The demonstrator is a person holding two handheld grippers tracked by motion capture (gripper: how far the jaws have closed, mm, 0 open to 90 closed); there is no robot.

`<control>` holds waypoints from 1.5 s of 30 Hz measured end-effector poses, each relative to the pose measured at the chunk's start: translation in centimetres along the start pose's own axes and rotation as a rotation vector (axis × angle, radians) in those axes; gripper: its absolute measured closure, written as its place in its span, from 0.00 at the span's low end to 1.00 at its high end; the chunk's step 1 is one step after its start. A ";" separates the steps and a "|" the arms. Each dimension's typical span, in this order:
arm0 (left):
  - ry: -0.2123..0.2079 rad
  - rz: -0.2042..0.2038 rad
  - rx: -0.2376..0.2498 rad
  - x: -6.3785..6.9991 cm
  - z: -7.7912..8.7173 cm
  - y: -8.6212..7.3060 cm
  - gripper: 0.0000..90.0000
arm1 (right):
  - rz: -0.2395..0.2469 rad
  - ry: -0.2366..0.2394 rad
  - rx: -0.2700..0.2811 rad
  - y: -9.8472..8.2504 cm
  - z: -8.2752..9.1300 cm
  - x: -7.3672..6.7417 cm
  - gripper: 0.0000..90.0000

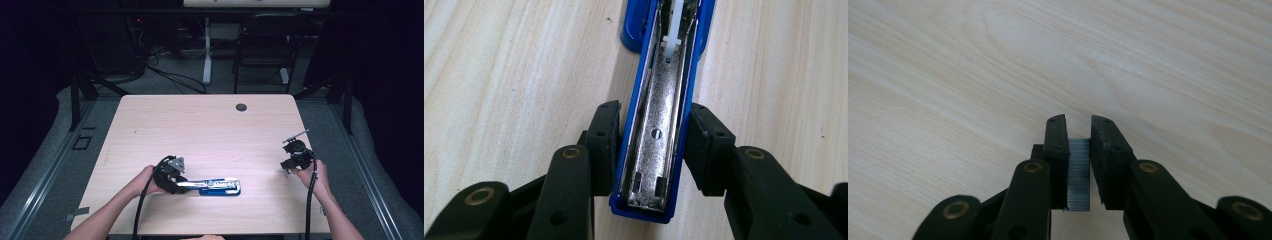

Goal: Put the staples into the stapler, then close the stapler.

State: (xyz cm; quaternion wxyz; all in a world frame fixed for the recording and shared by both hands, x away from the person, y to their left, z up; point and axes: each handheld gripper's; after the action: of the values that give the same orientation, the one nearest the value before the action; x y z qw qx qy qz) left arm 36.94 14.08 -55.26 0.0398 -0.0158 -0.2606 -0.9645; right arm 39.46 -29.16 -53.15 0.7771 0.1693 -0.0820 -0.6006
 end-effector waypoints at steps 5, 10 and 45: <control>-0.001 0.000 0.000 0.0 0.0 0.0 0.67 | 0.054 0.031 -0.005 0.1 0.1 -0.9 0.87; 0.005 -0.002 0.000 0.1 0.0 0.0 0.67 | 0.070 0.064 0.021 0.1 0.1 -1.9 0.87; 0.003 -0.017 -0.006 0.0 0.0 0.0 0.68 | 0.258 0.188 0.026 1.1 -0.2 -7.6 0.87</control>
State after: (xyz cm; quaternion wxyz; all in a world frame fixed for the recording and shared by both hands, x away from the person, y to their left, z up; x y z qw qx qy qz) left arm 36.91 14.08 -55.24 0.0319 -0.0121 -0.2579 -0.9656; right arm 38.56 -21.56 -52.38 0.8498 0.2231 -0.0376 -0.4761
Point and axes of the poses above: each handheld gripper's, and its own axes: z roughly backward along the jaws, y roughly out of its top, x roughly to its right, and after that the axes turned 9 degrees about -z, right-handed
